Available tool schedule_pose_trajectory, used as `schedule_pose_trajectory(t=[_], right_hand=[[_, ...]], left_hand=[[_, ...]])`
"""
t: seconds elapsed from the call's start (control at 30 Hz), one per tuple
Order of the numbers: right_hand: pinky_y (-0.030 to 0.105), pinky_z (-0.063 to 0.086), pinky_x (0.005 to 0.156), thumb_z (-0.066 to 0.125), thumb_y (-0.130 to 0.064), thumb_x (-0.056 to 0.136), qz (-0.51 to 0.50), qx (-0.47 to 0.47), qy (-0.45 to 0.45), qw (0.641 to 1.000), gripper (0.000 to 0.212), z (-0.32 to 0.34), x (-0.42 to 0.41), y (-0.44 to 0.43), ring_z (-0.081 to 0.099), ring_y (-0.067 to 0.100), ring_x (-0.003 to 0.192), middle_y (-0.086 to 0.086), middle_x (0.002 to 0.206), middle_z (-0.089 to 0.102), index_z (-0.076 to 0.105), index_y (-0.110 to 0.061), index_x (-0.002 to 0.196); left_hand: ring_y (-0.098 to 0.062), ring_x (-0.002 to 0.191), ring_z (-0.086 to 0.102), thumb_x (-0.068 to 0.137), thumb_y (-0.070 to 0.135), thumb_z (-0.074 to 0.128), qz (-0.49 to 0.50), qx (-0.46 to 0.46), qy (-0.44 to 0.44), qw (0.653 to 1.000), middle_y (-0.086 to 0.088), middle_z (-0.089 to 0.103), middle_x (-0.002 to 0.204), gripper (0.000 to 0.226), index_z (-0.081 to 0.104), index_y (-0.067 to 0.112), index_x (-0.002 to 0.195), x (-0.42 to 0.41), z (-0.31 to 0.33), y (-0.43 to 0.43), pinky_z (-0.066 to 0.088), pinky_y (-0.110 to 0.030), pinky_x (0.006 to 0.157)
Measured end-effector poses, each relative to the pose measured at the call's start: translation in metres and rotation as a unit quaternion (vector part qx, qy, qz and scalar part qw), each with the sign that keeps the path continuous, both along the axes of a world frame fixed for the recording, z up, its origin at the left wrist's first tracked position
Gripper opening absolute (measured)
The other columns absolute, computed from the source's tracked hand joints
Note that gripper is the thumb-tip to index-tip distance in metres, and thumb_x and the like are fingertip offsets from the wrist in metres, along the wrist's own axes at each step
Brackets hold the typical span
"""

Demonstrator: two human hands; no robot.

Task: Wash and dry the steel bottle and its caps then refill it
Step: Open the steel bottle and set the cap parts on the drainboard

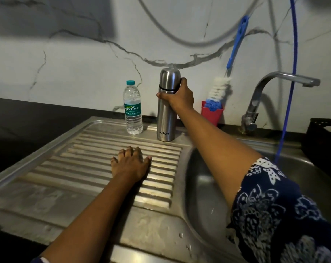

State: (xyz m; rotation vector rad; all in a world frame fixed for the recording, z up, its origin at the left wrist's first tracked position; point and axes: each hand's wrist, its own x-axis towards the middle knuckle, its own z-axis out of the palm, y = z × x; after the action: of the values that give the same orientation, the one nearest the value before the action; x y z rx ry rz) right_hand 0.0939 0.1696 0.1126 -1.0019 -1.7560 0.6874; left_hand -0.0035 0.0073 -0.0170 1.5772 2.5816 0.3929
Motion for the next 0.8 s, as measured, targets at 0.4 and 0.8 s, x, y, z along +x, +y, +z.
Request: schedule_pose_trajectory(t=[0.4,0.8], right_hand=[[0.03,0.052,0.084,0.084,-0.03,0.065,0.05,-0.012,0.097,0.994,0.063,0.024,0.166,-0.107,0.059,0.012,0.098,-0.009,0.106,0.058,0.045,-0.027,0.114],[0.038,0.056,0.08,0.082,-0.02,0.068,0.044,-0.134,0.237,0.961,0.065,-0.016,0.231,-0.138,0.063,0.019,0.099,0.001,0.111,0.063,0.049,-0.019,0.124]], left_hand=[[-0.024,0.133,0.041,0.082,0.067,0.048,-0.169,0.175,-0.11,0.964,-0.005,0.041,0.148,0.075,0.042,0.022,0.142,0.047,0.039,-0.021,0.033,-0.038,0.107],[-0.008,0.089,0.059,0.062,0.035,0.088,-0.231,0.249,-0.304,0.89,0.002,0.06,0.11,0.076,0.046,0.025,0.125,0.186,0.049,-0.021,0.047,-0.015,0.068]])
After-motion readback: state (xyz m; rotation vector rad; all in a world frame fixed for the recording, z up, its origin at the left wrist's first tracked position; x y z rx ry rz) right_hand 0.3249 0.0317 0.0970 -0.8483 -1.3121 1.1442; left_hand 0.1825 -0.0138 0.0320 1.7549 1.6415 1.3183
